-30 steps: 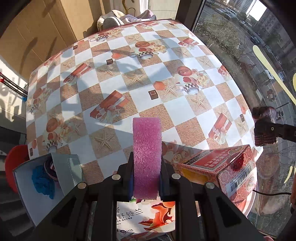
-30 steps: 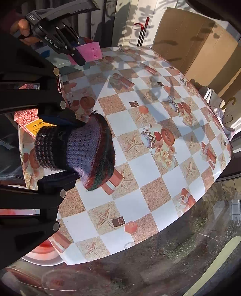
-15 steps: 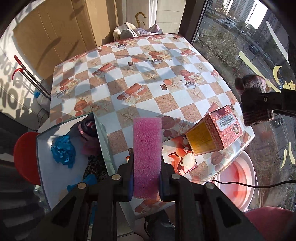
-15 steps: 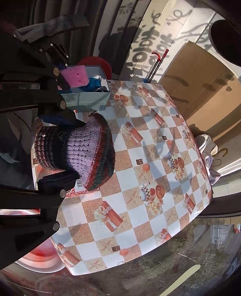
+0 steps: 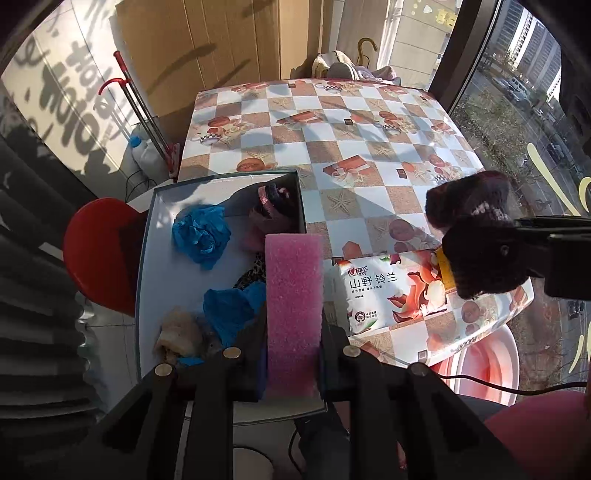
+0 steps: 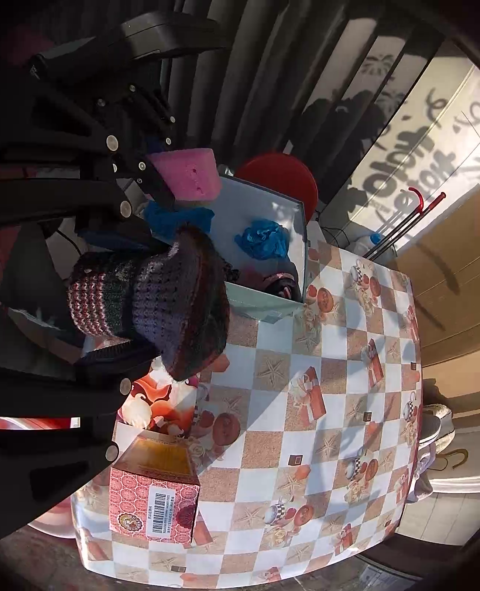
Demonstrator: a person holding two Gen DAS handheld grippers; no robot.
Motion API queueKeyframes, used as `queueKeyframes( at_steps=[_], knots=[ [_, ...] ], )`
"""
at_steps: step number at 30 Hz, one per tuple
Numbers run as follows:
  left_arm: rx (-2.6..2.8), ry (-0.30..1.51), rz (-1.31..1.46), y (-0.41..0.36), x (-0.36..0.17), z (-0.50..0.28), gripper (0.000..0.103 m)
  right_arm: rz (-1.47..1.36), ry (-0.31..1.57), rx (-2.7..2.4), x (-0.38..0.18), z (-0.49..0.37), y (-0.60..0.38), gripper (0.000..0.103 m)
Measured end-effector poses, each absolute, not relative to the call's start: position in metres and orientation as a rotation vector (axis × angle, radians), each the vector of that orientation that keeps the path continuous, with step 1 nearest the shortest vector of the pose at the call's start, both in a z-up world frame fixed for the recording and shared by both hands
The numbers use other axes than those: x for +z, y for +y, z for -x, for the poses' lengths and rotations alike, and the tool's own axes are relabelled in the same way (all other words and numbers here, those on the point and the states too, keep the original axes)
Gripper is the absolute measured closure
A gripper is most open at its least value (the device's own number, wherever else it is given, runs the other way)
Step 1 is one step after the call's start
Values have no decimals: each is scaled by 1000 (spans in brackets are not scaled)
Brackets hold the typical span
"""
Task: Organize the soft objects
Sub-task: 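Carry the pink sponge and knitted hat over the white box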
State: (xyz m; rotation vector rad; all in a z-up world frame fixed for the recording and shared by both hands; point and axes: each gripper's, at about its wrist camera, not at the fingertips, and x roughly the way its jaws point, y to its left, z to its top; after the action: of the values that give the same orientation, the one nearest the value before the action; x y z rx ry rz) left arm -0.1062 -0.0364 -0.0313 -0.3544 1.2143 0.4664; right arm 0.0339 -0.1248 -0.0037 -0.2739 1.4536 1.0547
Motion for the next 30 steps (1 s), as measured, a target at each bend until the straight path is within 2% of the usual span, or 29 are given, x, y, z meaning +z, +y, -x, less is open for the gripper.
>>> queueKeyframes(
  at_steps=[16, 30],
  knots=[
    [570, 1167, 401, -22, -21, 134, 81, 337, 1433, 1158, 5, -14, -94, 58],
    [635, 1205, 453, -8, -34, 150, 81, 399, 1482, 1208, -9, -1, -70, 58]
  ],
)
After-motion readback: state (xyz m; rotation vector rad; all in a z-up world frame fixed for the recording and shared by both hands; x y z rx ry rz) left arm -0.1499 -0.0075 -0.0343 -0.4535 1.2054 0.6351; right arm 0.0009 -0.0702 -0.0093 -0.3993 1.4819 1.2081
